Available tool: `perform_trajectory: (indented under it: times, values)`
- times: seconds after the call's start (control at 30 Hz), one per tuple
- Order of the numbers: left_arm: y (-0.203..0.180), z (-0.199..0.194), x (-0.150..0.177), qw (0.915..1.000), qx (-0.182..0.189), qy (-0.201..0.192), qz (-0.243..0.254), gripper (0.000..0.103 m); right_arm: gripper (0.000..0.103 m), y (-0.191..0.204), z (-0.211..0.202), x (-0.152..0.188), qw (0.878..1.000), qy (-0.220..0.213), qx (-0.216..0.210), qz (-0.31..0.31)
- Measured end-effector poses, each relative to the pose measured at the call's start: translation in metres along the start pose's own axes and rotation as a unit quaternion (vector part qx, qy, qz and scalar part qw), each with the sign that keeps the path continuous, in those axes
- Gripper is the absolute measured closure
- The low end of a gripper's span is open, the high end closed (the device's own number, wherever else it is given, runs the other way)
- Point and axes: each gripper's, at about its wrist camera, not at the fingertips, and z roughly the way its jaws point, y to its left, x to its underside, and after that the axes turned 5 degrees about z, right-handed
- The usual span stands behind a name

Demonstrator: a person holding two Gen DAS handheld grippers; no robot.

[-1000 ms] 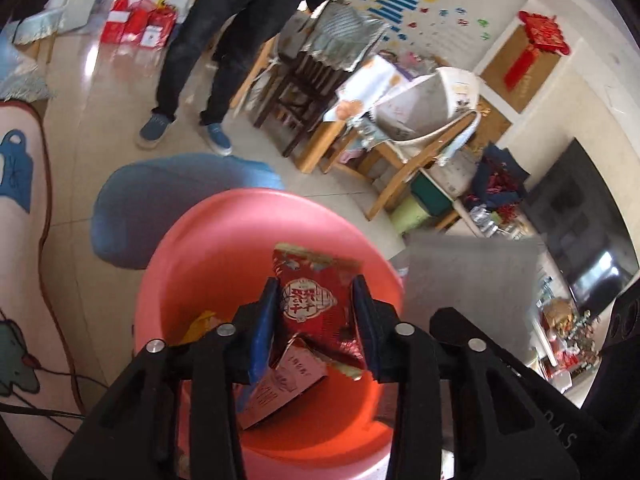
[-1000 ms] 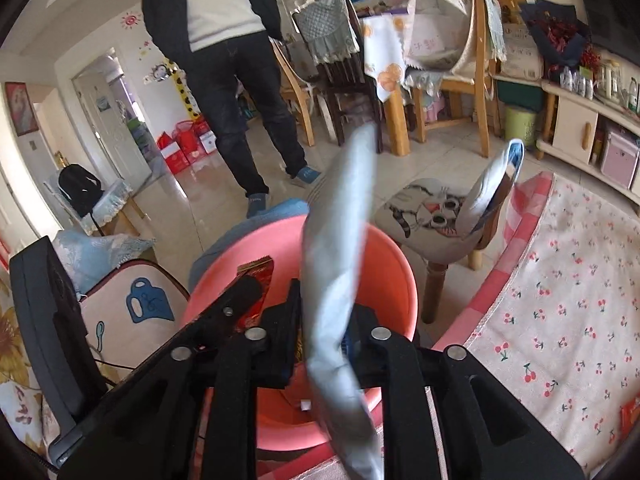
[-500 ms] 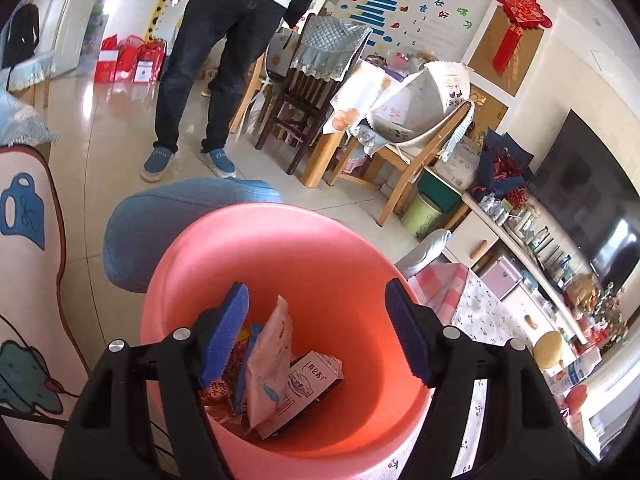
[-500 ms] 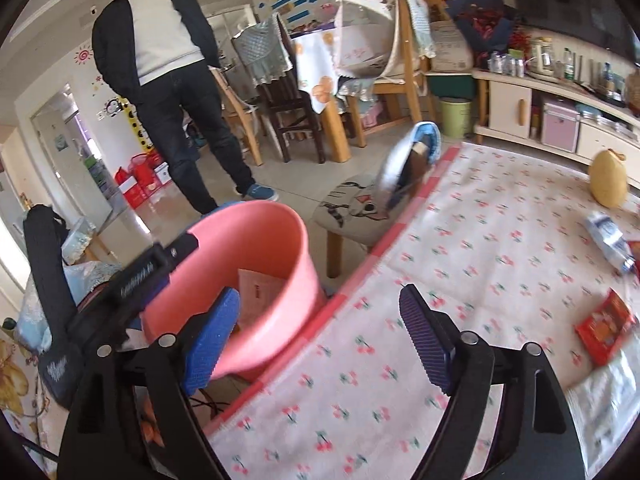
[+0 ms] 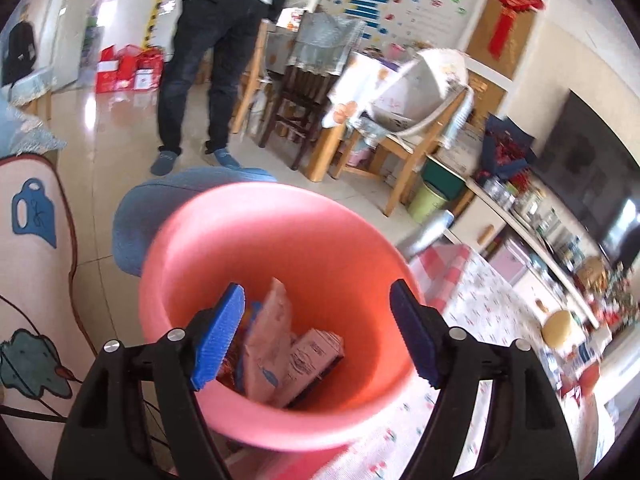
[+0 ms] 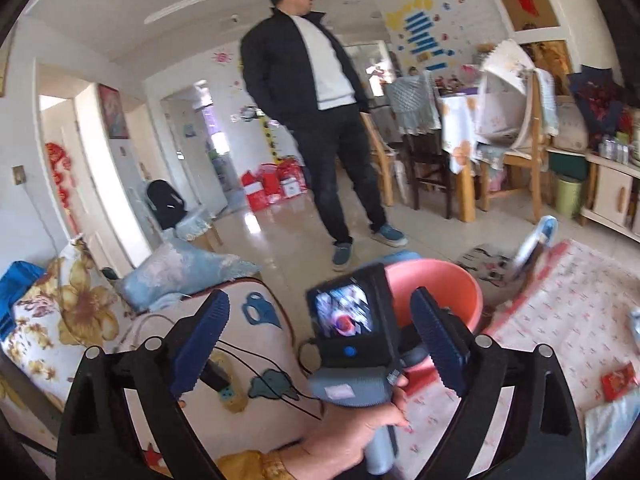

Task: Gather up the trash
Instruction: 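Move both open tools back over the table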

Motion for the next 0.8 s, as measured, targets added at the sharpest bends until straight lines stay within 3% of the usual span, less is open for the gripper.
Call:
perform_trajectory:
  times: [0.2, 0.43, 0.53, 0.67, 0.8]
  values:
    - [-0.043, -0.025, 0.020, 0.9948, 0.043, -0.005, 0.093, 0.017, 0.011, -0.072, -0.049, 0.048, 0.991, -0.014, 0.103, 0.087]
    - [-0.081, -0.059, 0.047, 0.9831, 0.079, -0.014, 0.164, 0.015, 0.009, -0.172, -0.111, 0.093, 0.958, -0.063, 0.210, 0.184]
    - [-0.095, -0.073, 0.058, 0.9767, 0.103, -0.018, 0.187, 0.015, 0.009, -0.204, -0.128, 0.104, 0.947, -0.071, 0.245, 0.195]
    - [-0.113, -0.087, 0.071, 0.9699, 0.127, -0.017, 0.207, 0.015, 0.009, -0.234, -0.148, 0.119, 0.936, -0.075, 0.274, 0.206]
    - [-0.133, -0.095, 0.087, 0.9611, 0.146, -0.014, 0.234, 0.015, 0.009, -0.257, -0.162, 0.127, 0.927, -0.077, 0.275, 0.243]
